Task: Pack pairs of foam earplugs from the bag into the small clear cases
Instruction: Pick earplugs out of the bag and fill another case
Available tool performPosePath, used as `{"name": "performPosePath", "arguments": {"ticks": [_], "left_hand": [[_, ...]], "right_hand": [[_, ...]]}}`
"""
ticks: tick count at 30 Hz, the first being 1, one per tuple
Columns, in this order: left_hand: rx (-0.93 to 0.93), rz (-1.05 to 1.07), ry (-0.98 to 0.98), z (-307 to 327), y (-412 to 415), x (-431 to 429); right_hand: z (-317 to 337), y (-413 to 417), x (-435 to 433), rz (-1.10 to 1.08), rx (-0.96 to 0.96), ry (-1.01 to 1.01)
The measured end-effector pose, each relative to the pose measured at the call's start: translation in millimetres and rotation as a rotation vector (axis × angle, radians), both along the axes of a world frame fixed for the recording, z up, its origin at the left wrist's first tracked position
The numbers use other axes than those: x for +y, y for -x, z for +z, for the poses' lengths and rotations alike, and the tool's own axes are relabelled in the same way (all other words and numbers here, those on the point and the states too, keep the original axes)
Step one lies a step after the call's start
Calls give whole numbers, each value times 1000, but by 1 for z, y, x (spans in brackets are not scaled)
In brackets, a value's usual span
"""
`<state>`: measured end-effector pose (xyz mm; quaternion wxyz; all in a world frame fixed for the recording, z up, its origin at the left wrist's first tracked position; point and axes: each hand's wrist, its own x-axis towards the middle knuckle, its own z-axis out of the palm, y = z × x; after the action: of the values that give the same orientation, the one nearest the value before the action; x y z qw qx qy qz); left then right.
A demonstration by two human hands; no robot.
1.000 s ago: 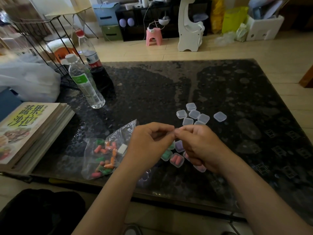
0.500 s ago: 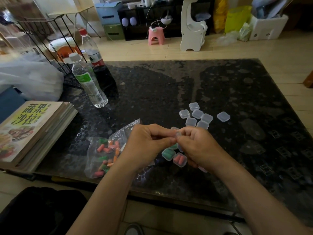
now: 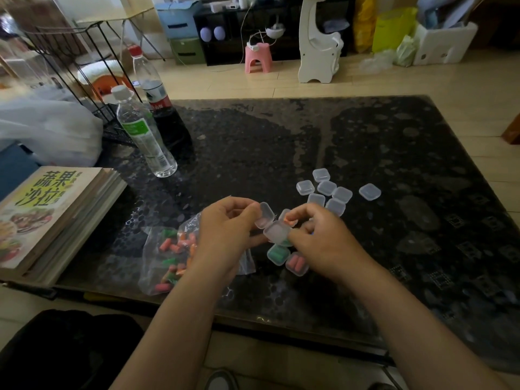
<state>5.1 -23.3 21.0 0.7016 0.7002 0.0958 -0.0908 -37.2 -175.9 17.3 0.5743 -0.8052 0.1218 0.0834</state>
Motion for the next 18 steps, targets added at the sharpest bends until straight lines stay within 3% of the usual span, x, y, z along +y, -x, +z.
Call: {"name": "performPosePath", "arguments": {"ticks": [3,8,12,18], "left_hand": [[10,8,-47,-6,0,-1],[-34,-37,-164,-15,3,-11],[-47,-58,-188,-15,7,-17],[-15,-54,-204,-11,10,-22]], "right_hand": [[5,-4,-4,-220,89,-133],[16,-3,-9,-235,169,-324],[14,-2,-9,-116,127,-204],[3,0,-11,22,-105,107]]}}
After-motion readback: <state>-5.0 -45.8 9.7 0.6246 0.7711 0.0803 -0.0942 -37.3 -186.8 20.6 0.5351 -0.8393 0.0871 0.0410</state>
